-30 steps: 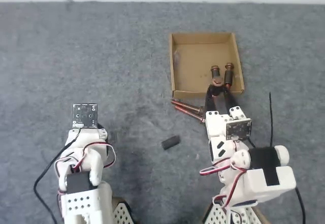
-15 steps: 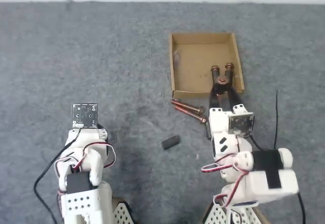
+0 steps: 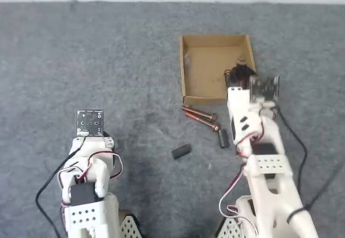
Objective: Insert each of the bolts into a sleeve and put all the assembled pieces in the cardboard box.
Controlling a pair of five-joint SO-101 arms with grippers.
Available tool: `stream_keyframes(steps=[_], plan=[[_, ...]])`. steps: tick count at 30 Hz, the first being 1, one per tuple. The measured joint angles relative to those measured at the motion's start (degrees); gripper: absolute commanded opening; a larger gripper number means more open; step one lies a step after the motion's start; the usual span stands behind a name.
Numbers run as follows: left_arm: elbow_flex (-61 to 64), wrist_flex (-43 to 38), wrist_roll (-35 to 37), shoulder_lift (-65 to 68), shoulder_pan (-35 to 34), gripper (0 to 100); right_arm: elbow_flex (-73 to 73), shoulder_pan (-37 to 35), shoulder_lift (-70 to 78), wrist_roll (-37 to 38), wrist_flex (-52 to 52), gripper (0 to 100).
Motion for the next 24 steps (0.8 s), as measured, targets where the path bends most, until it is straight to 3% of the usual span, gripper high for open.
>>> stream_keyframes(steps=[4,13,18,24], plan=[[0.0,0.0,0.0,0.0,0.0,1,-11.4,0.0,-0.7,0.0,19.9,0.6],[0.0,0.0,0.0,0.0,0.0,1,-37.9,0.0,15.5,2.9,46.8,0.6],[0.0,0.0,0.0,0.0,0.0,1,-52.0,0.0,28.7,2.9,55.7,0.6],[0.0,0.0,0.0,0.0,0.0,1,-65.7,0.3,42.5,2.9,58.4,0.6]])
